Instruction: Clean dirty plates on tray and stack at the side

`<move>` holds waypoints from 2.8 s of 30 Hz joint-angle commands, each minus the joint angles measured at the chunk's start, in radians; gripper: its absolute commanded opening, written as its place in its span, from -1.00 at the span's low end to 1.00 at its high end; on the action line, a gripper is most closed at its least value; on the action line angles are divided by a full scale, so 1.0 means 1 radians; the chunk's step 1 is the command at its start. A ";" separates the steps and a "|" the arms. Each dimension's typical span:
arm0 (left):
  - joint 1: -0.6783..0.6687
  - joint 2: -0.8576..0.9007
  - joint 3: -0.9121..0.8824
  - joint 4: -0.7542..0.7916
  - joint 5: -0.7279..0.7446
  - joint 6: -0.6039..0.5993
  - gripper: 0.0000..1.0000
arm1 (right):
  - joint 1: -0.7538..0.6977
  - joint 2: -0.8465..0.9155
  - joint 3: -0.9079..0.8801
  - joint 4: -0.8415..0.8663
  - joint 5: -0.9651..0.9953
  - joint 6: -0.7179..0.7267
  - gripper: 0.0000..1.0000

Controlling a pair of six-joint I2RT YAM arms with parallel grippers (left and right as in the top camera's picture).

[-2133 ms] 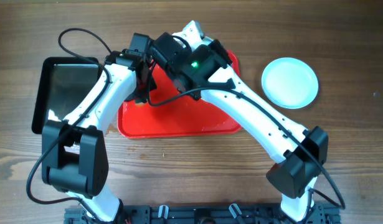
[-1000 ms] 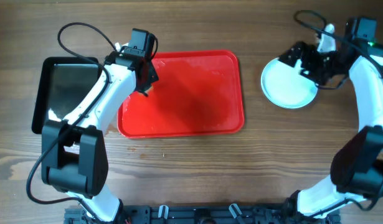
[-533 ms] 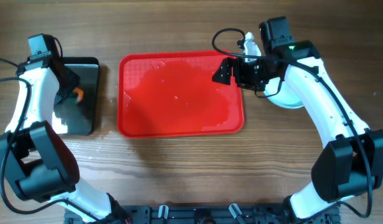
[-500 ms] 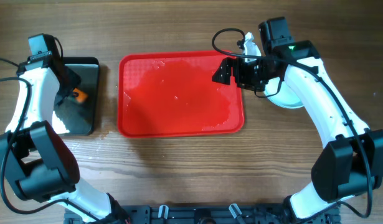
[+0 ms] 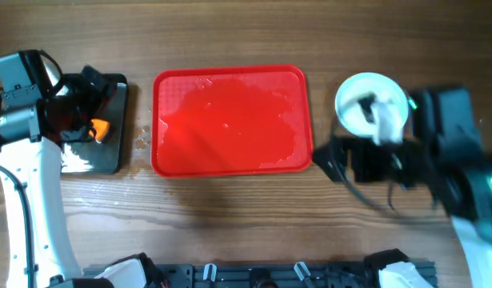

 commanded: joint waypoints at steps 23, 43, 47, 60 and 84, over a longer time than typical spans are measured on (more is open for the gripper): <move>-0.002 -0.009 -0.003 -0.016 0.053 -0.009 1.00 | -0.243 -0.897 -0.877 0.910 0.143 -0.135 1.00; -0.002 -0.009 -0.003 -0.016 0.054 -0.009 1.00 | -0.249 -1.052 -1.448 1.418 0.380 -0.288 1.00; -0.002 -0.009 -0.003 -0.016 0.053 -0.009 1.00 | -0.249 -1.052 -1.448 1.418 0.380 -0.288 0.99; -0.016 -0.049 -0.013 -0.113 -0.053 0.003 1.00 | -0.249 -1.052 -1.448 1.418 0.380 -0.288 1.00; -0.267 -1.190 -1.351 1.066 -0.116 0.184 1.00 | -0.249 -1.052 -1.448 1.418 0.380 -0.288 1.00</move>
